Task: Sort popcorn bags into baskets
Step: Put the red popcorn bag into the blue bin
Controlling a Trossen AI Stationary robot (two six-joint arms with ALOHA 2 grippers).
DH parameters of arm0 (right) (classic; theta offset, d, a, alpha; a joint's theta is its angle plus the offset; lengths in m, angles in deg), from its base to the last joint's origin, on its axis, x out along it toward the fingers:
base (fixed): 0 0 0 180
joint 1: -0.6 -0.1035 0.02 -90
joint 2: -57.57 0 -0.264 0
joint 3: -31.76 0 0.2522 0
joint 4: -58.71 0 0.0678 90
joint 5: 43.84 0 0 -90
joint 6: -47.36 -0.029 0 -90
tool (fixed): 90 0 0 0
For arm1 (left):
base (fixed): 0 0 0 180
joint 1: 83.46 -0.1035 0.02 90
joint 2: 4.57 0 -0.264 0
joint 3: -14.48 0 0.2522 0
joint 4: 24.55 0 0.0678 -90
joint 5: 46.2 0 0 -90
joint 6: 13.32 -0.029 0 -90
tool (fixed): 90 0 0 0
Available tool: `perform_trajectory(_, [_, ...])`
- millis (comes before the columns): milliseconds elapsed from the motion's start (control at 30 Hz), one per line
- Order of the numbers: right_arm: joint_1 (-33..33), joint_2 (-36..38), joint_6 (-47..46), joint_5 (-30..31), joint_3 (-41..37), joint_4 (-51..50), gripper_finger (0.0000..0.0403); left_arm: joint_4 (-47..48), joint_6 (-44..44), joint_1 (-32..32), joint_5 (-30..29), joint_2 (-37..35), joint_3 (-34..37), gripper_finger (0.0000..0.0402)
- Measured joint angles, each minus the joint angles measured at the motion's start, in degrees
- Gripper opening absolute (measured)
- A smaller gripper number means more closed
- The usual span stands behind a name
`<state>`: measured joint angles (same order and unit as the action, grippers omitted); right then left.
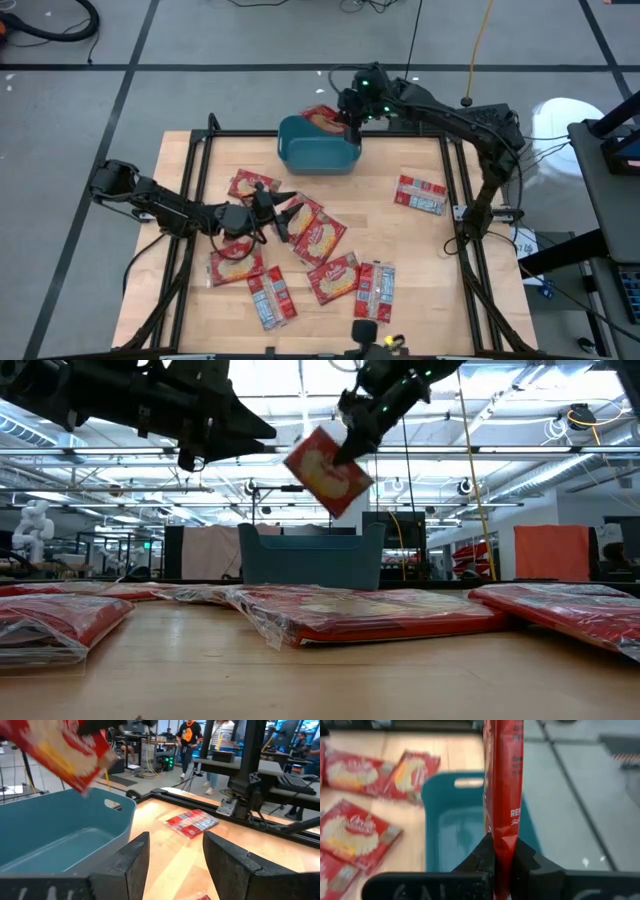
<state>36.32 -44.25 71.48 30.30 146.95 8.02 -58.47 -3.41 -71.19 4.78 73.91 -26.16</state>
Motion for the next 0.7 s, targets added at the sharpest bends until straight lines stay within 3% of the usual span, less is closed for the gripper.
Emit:
perform_trajectory(267, [-0.07,-10.16,5.56,-3.25,8.65,-12.17,0.0012,0.48,1.13,-2.48,0.01,0.0,0.0,0.0186])
perform_trajectory(700, [-1.35,-17.54,5.57,-3.82,11.78,-13.26,0.0014,5.17,5.69,-4.04,-0.01,0.02,0.02,0.0186])
